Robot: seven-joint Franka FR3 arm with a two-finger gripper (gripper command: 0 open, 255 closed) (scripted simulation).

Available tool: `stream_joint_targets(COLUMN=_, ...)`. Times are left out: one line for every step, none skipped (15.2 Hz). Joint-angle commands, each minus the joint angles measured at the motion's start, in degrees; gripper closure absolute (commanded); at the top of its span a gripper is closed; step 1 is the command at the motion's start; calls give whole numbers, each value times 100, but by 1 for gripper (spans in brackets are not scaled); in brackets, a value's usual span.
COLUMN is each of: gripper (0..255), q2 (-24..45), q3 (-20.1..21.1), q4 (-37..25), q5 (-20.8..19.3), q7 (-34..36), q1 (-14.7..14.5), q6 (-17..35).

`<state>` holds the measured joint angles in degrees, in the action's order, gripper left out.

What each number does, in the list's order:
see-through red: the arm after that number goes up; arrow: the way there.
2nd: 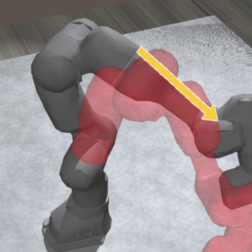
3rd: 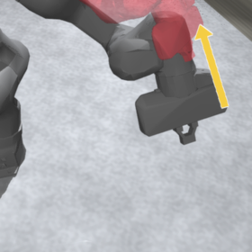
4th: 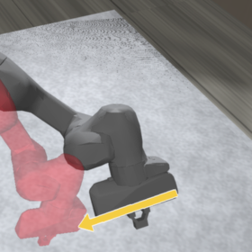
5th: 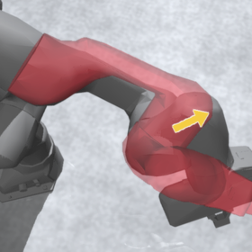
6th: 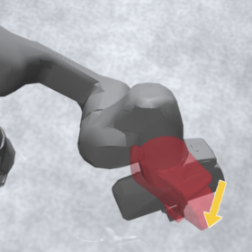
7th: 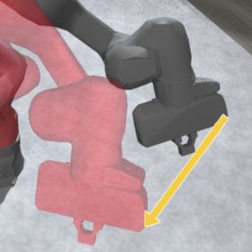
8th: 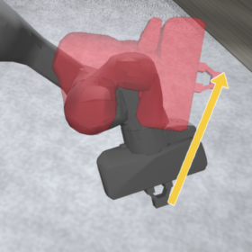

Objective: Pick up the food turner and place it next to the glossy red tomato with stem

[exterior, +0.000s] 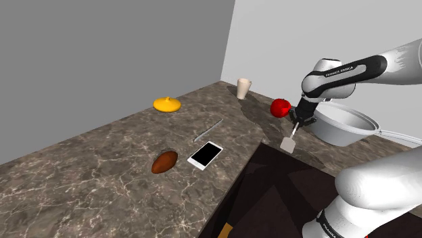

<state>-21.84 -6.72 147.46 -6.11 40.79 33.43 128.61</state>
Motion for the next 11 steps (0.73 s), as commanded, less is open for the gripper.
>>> stream_joint_targets(gripper=255, q2=100, q3=-8, q4=85, q5=-5, q7=7, q1=1, q6=190)
stream_joint_targets(gripper=255, q2=148, q3=-12, q4=127, q5=-8, q7=10, q1=1, q6=280)
stream_joint_targets(gripper=255, q2=198, q3=-16, q4=168, q5=-11, q7=12, q1=2, q6=371)
stream_joint_targets(gripper=255, q2=250, q3=-20, q4=208, q5=-13, q7=15, q1=3, q6=462)
stream_joint_targets(gripper=255, q2=303, q3=-24, q4=247, q5=-16, q7=18, q1=3, q6=554)
stream_joint_targets(gripper=255, q2=358, q3=-28, q4=284, q5=-18, q7=20, q1=4, q6=646)
stream_joint_targets(gripper=255, q2=415, q3=-32, q4=320, q5=-20, q7=23, q1=4, q6=739)
stream_joint_targets(gripper=255, q2=461, q3=-36, q4=347, q5=-22, q7=25, q1=5, q6=812)
stream_joint_targets(gripper=255, q2=460, q3=-36, q4=348, q5=-22, q7=25, q1=5, q6=812)
stream_joint_targets(gripper=255, q2=461, q3=-36, q4=347, q5=-22, q7=25, q1=5, q6=812)
stream_joint_targets(gripper=255, q2=461, q3=-36, q4=347, q5=-22, q7=25, q1=5, q6=812)
